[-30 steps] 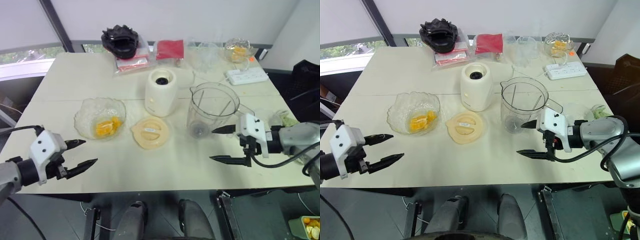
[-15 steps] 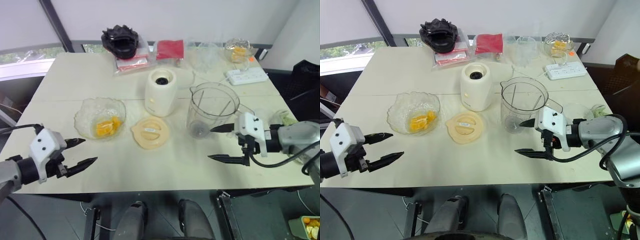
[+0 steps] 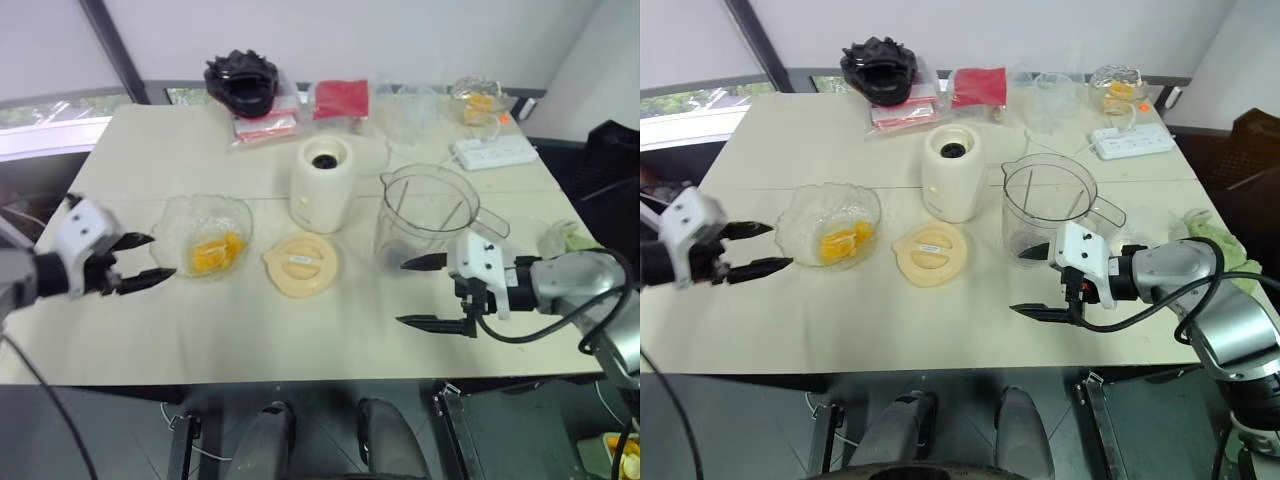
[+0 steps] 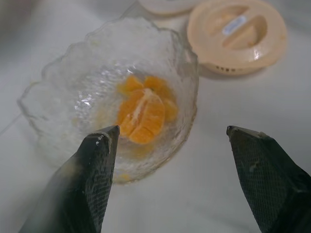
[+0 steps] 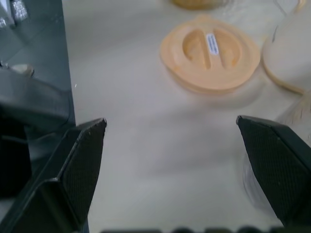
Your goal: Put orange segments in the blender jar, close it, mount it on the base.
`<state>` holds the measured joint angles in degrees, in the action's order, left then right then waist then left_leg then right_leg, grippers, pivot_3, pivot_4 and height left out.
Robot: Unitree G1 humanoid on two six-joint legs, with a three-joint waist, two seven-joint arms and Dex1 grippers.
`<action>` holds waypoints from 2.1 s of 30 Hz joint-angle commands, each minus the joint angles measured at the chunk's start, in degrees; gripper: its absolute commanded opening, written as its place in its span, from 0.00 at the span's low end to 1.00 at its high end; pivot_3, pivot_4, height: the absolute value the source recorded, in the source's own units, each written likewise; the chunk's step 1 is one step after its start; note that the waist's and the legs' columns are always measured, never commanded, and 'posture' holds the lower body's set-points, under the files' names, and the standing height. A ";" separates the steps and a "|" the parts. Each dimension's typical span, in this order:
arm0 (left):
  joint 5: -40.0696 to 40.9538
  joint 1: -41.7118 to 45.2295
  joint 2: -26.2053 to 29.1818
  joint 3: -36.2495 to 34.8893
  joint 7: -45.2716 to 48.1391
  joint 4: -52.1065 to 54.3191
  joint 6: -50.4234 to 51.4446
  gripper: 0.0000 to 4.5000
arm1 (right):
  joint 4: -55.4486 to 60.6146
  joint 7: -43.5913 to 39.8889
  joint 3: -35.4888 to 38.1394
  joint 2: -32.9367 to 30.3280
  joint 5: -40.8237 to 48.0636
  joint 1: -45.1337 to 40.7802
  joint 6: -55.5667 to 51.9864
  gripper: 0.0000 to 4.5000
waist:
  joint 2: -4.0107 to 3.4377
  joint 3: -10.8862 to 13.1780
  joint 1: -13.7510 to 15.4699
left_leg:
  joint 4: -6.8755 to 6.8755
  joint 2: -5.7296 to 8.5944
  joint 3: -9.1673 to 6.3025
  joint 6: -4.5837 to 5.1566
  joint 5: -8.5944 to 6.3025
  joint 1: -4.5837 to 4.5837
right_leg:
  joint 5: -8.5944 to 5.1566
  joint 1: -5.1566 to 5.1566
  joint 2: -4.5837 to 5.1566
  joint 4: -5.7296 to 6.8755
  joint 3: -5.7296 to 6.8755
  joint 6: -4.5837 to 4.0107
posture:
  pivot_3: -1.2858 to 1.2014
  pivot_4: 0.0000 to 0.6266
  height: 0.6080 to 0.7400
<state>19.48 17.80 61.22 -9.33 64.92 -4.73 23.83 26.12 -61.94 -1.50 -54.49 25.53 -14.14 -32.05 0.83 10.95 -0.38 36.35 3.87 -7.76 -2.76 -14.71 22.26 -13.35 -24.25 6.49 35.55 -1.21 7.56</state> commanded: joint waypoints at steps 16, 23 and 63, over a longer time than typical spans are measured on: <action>-28.01 41.01 -16.15 23.65 8.76 -62.77 -29.02 0.82 | 11.04 8.50 2.44 1.00 0.73 6.87 -3.76 1.00 | 0.15 0.04 -0.58 | 0.76 0.15 0.00 0.15 -0.08 0.21 | 0.10 -0.11 0.07 0.54 -0.07 0.31 | 0.52 0.24 1.00; -31.14 41.75 -19.52 24.04 6.70 -66.53 -32.46 0.82 | 13.50 10.39 3.72 0.72 1.01 9.57 -5.10 1.00 | 0.22 0.02 -0.40 | 0.81 0.15 -0.03 0.15 -0.08 0.21 | 0.12 -0.09 0.07 0.58 -0.06 0.34 | 0.52 0.24 1.00; -38.91 38.75 -23.15 24.85 -8.68 -69.88 -38.01 0.01 | 13.42 13.48 2.35 0.45 -2.08 9.02 -4.68 1.00 | 0.18 -0.07 -0.36 | 0.89 0.17 -0.04 0.15 -0.07 0.10 | 0.16 0.06 0.08 0.64 -0.07 0.39 | 0.52 0.24 1.00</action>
<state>-19.27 57.46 37.94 15.95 56.26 -73.98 -14.23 38.15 -48.60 0.38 -54.03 23.59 -4.37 -37.24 1.01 10.89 -0.74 37.24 4.04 -7.80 -2.60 -14.78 22.36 -13.19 -24.18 6.57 36.18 -1.28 7.96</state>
